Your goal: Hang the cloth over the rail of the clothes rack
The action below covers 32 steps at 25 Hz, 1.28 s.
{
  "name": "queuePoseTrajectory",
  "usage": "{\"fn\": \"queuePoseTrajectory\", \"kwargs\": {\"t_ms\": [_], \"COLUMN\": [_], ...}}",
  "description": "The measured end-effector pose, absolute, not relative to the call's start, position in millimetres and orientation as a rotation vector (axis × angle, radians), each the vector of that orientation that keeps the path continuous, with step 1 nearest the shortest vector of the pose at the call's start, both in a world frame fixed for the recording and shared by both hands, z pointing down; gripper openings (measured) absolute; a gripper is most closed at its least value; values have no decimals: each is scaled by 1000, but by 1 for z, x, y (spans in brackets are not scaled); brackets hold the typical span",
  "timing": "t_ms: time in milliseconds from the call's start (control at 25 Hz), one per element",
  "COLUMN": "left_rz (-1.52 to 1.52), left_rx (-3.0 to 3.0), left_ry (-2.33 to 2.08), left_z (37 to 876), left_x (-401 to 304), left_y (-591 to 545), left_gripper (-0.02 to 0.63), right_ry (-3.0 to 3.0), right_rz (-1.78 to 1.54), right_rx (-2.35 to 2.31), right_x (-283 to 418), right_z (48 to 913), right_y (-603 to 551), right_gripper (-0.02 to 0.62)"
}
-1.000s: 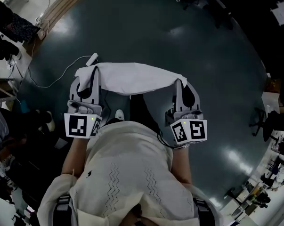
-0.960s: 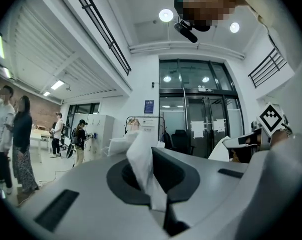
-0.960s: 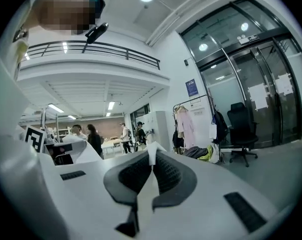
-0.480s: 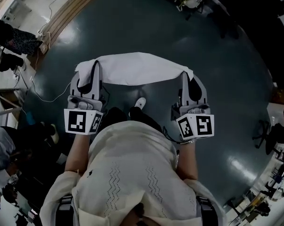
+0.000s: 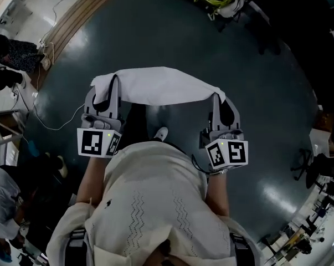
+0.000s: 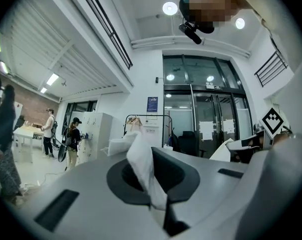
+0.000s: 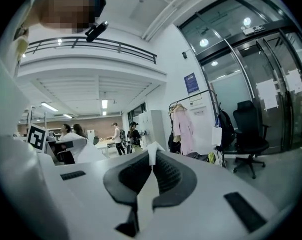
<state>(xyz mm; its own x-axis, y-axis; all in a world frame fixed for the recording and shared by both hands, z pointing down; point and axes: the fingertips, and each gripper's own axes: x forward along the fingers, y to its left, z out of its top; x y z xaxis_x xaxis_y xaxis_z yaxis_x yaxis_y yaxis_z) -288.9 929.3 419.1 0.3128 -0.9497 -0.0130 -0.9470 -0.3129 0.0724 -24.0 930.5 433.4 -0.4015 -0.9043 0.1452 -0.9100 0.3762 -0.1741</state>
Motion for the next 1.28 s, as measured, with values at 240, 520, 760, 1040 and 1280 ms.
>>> {"fn": "queuePoseTrajectory", "kwargs": {"t_ms": [240, 520, 760, 1040, 1280], "left_rz": [-114, -128, -98, -49, 24], "left_rx": [2557, 2707, 2646, 2640, 2652], "left_ry": [-1698, -1542, -1560, -1554, -1536], "left_z": [420, 393, 410, 430, 431], "left_x": [-323, -351, -378, -357, -318], "left_y": [781, 666, 598, 500, 380], "left_gripper": [15, 15, 15, 15, 15], "right_ry": [-2532, -2455, -2434, -2433, -2455], "right_rz": [301, 279, 336, 366, 385], "right_rx": [1805, 1926, 1959, 1959, 1953], "right_x": [-59, -100, -113, -93, -58], "right_z": [423, 410, 421, 443, 452], "right_y": [807, 711, 642, 543, 411], "right_gripper": [21, 21, 21, 21, 21]}}
